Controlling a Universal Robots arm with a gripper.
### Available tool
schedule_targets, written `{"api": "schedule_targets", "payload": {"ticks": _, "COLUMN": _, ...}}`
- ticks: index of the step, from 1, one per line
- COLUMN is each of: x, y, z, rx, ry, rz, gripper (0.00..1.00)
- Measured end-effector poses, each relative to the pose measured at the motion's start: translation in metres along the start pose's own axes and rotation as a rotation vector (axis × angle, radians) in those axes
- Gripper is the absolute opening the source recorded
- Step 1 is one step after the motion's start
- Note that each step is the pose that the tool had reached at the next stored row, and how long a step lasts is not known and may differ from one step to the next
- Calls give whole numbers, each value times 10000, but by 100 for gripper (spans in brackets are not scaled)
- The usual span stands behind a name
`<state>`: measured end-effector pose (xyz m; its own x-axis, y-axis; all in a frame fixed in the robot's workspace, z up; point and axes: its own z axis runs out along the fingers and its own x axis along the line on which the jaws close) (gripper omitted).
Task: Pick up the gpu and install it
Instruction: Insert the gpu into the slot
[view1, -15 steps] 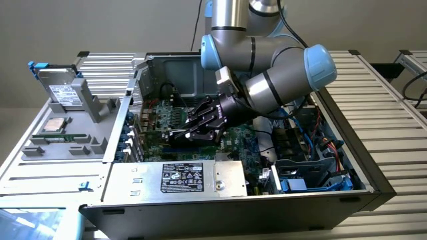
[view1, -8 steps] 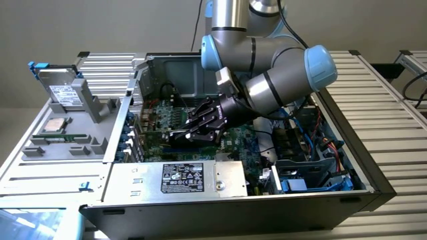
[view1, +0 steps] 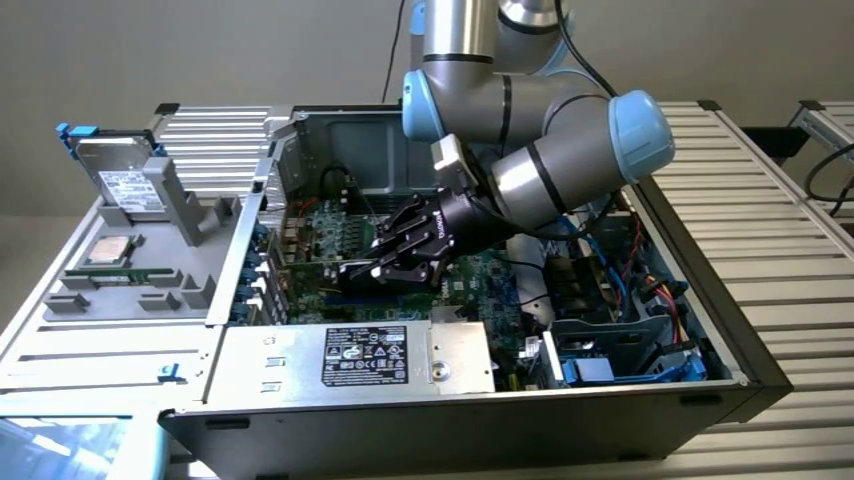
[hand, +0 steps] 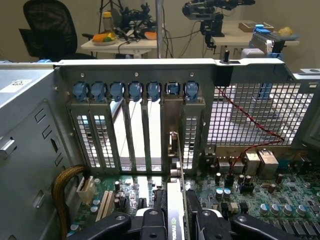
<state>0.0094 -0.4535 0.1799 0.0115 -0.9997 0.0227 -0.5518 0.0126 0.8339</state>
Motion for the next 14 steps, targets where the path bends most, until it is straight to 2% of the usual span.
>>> {"api": "schedule_targets", "payload": {"ticks": 14, "x": -6, "y": -5, "z": 4, "rx": -1, "ry": -13, "rz": 15, "gripper": 28}}
